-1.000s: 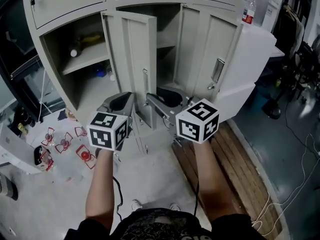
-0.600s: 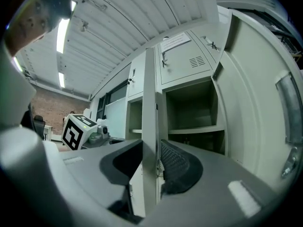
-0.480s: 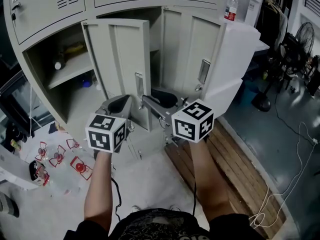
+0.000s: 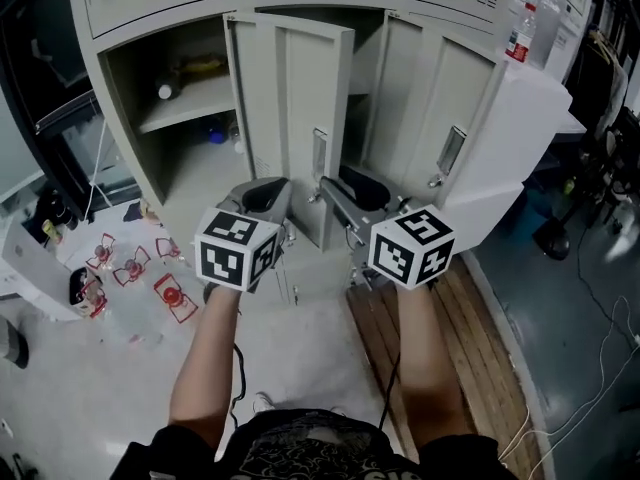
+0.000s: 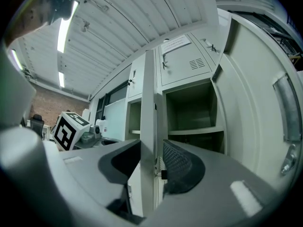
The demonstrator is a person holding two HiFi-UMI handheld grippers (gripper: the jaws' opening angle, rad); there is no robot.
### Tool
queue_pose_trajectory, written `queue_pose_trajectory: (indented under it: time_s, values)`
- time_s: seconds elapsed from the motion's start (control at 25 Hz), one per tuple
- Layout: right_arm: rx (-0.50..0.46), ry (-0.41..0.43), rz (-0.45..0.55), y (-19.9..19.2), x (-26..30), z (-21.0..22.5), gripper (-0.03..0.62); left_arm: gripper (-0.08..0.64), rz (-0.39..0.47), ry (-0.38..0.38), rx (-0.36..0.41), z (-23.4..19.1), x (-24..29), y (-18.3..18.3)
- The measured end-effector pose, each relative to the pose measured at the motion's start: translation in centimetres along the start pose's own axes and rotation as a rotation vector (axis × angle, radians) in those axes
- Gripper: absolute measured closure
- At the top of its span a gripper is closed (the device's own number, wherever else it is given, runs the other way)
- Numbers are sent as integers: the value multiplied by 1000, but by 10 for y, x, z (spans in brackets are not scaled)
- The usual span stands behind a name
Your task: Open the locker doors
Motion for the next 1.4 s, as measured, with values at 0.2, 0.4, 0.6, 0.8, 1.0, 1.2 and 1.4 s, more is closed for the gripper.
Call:
queue_pose_trajectory:
  time_s: [0.2,0.4,0.6,0.8,1.0,1.2,1.4]
  values:
    - [-9,8,-12,-2,-5,-4,416,558,-8,66,-8,8,-18,-3]
    - [10,33,-11,-9,-14,-6,416,557,-16,140,-22,18,-38,-12]
    - [17,52,1,-11,-25,-11,416,558,-21,199,-40,28,-54,-19]
    - [3,107,-12,-18,-29,-28,416,558,-31,264,-62,33,-74,-31]
    - [3,178,-32,-30,-24,-54,416,557,-44,330,-75,31,-98,-50]
    - [12,278,-45,-49,-4,-97,416,558,-72,407,-108,16,-131,-79]
    - [3,327,-95,-87,36,-130,416,558,-77,470,-129,-4,-160,-110]
Point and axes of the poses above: the fingertips, and each gripper's own axes: x forward along the fingers, z to its right, y out of its top, the point moved 10 cm from there along -x, backward along the fingers, and after that the axes turned 1 degree about z, right-handed, at the moved point
